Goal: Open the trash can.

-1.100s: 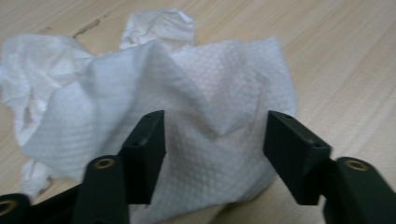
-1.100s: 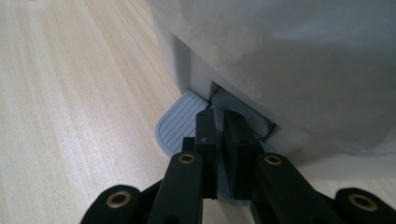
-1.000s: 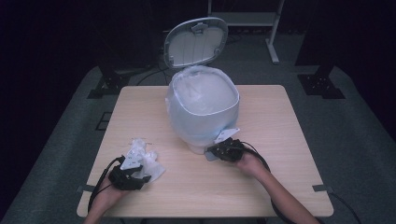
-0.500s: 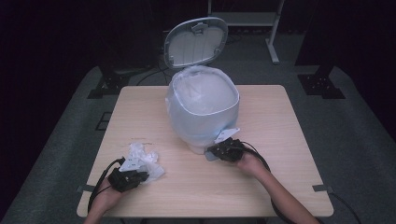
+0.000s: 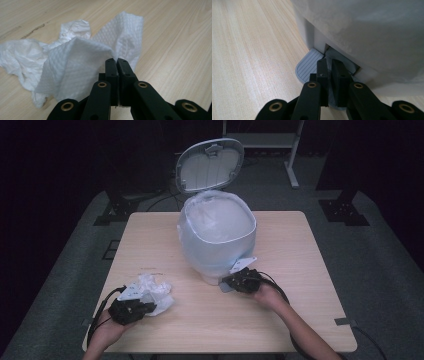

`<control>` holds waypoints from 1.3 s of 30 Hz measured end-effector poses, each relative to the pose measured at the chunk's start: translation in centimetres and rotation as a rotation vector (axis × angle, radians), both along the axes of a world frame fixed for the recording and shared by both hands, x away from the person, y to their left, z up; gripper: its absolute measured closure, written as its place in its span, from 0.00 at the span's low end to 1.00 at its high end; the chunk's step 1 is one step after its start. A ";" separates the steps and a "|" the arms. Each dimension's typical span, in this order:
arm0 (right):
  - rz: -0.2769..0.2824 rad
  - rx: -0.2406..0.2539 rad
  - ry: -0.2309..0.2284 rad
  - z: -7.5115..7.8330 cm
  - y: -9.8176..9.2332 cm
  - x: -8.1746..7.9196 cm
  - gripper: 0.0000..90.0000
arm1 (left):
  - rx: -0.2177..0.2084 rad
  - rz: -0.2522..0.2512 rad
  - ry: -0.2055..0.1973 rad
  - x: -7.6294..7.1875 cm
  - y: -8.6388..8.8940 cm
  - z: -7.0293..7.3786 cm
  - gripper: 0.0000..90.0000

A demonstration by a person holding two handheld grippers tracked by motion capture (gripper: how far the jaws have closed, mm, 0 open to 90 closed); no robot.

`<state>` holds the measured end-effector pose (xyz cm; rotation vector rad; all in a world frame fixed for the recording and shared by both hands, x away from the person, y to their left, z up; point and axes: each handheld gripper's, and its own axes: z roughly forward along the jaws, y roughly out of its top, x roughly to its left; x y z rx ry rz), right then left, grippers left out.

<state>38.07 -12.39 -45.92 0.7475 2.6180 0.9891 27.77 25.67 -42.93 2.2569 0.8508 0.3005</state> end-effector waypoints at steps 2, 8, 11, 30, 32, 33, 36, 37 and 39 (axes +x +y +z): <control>-0.001 0.001 0.000 0.0 0.0 0.0 0.94 | -0.013 -0.006 -0.001 -0.1 0.2 0.4 0.98; -0.008 0.009 0.002 -0.1 -0.1 0.0 0.94 | -0.066 -0.028 -0.015 -0.4 0.8 1.6 0.98; -0.009 0.009 0.003 -0.1 -0.1 0.0 0.93 | -0.093 -0.039 -0.004 -0.6 1.0 2.3 0.98; -0.008 0.011 0.004 -0.1 -0.1 0.0 0.94 | -0.112 -0.053 -0.021 -0.5 0.7 7.3 0.98; -0.008 0.011 0.004 -0.1 -0.1 0.0 0.94 | -0.101 -0.060 -0.007 -0.4 0.6 7.7 0.98; -0.007 0.011 0.004 -0.1 -0.1 0.0 0.93 | -0.100 -0.062 -0.001 -0.4 0.6 7.9 0.98; -0.006 0.011 0.005 -0.1 -0.1 0.0 0.94 | -0.091 -0.064 0.004 -0.3 0.6 8.3 0.98; -0.006 0.011 0.005 -0.1 -0.1 0.0 0.94 | -0.091 -0.064 0.004 -0.3 0.6 8.3 0.98; -0.005 0.009 0.004 -0.1 -0.1 0.1 0.93 | -0.104 -0.067 0.009 -0.2 0.7 8.8 0.98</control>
